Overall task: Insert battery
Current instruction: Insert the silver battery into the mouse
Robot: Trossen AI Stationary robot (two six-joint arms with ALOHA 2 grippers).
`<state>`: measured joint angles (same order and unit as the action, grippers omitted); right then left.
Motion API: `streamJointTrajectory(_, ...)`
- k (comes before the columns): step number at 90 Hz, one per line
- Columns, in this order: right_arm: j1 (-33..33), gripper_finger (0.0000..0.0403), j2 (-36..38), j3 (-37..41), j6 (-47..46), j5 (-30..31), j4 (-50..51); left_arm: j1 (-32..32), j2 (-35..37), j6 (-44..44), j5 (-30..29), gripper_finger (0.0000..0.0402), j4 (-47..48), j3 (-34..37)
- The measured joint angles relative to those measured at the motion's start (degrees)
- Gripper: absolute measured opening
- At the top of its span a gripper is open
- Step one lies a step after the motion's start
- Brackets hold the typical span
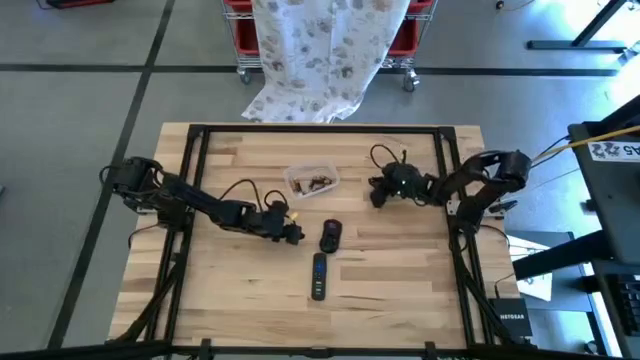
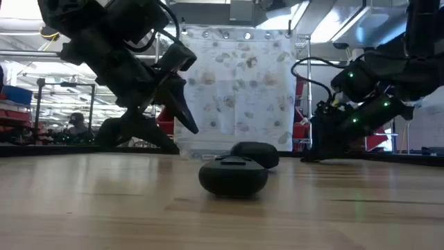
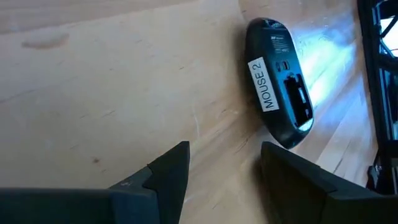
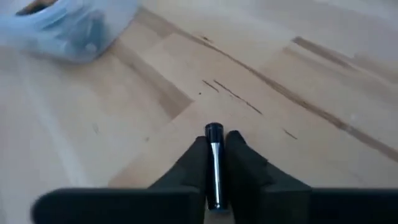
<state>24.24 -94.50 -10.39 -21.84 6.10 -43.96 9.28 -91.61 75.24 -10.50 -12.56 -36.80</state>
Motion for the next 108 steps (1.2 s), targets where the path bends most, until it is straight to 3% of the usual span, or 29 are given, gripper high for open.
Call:
streamJointTrajectory(20, -1.52, 0.0022, -0.4, 0.33, -11.13, 3.08, -2.81, 0.0, 0.0, -0.2, 0.0, 0.018, 0.11, 0.0)
streamJointTrajectory(38, -1.46, 0.0044, 0.26, 0.38, -9.82, -2.99, -6.76, 0.0, 0.0, -0.2, 0.54, 0.018, 0.17, 0.0)
streamJointTrajectory(52, -1.46, 0.0102, 3.39, 0.52, -8.92, -8.67, -5.84, 0.0, 0.0, -0.2, 1.83, 0.018, 0.5, 0.0)
streamJointTrajectory(70, -1.41, 0.0173, 7.9, 0.98, -6.03, -10.81, -5.88, 0.0, 0.0, -0.15, 2.01, 0.018, 0.46, 0.0)
streamJointTrajectory(87, -3.28, 0.0187, 12.5, 0.87, 3.78, -16.04, 4.76, 0.0, 0.0, -0.03, 3.86, 0.018, 0.87, 0.0)
streamJointTrajectory(95, -7.4, 0.0187, 11.82, 0.92, 8.87, -13.86, 9.14, 0.0, 0.0, 0.24, 4.28, 0.018, 1.53, 0.0)
streamJointTrajectory(108, -15.3, 0.018, 8.89, 0.71, 11.6, -4.72, 3.67, 0.0, 0.0, 1.31, 5.4, 0.018, 1.6, 0.0)
